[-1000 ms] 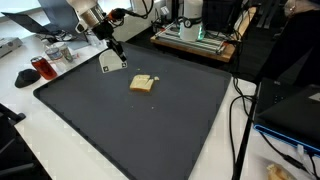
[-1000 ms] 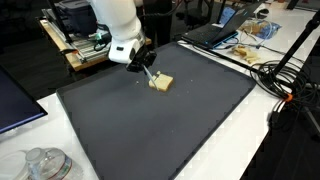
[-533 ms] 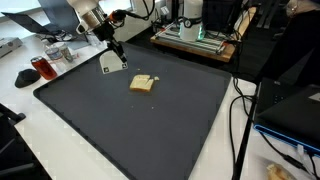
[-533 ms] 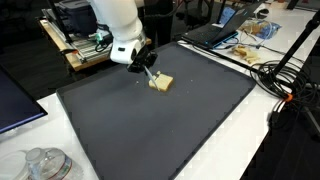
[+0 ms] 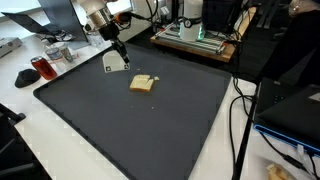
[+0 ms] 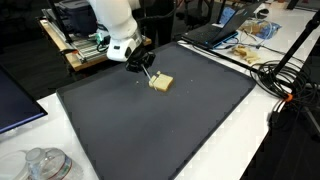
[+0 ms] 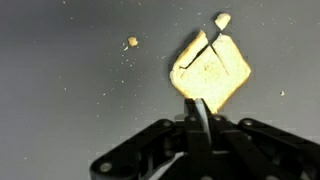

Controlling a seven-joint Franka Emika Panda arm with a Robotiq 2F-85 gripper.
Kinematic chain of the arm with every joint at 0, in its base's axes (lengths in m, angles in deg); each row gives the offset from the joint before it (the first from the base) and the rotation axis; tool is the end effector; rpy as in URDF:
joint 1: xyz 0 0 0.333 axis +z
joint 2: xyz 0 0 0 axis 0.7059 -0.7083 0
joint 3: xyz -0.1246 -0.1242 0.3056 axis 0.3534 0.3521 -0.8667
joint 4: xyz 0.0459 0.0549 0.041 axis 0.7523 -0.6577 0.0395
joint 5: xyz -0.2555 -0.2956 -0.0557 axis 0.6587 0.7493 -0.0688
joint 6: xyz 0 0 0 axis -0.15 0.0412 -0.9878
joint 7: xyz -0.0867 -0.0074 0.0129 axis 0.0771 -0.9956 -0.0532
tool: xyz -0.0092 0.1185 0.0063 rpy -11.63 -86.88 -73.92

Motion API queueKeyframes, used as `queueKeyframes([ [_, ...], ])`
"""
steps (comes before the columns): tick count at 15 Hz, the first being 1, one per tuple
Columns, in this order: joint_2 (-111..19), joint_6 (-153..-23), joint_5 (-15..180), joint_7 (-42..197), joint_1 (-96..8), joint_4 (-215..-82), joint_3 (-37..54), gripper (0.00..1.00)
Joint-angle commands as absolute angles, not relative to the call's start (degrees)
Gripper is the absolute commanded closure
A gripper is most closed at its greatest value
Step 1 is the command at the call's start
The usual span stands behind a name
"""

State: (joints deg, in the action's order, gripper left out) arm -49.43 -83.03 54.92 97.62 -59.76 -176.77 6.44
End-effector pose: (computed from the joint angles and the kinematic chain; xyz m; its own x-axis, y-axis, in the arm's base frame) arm 0.5532 -0.1504 0.2635 0.9433 -0.2989 -0.1446 -0.3300 -0.8921 -0.3086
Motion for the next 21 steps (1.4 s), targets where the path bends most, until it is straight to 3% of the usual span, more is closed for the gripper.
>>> queueKeyframes([
  [1, -43.78, -88.51, 51.11, 98.76, -59.51, -183.97, 6.46, 0.99],
  [6, -39.27, -92.56, 47.51, 100.12, -58.96, -189.27, 6.22, 0.99],
  [11, -35.63, -92.59, 56.05, 95.18, -54.69, -190.78, 6.87, 0.99],
  [21, -44.42, -70.24, 73.38, 95.81, -50.44, -170.23, 6.52, 0.99],
])
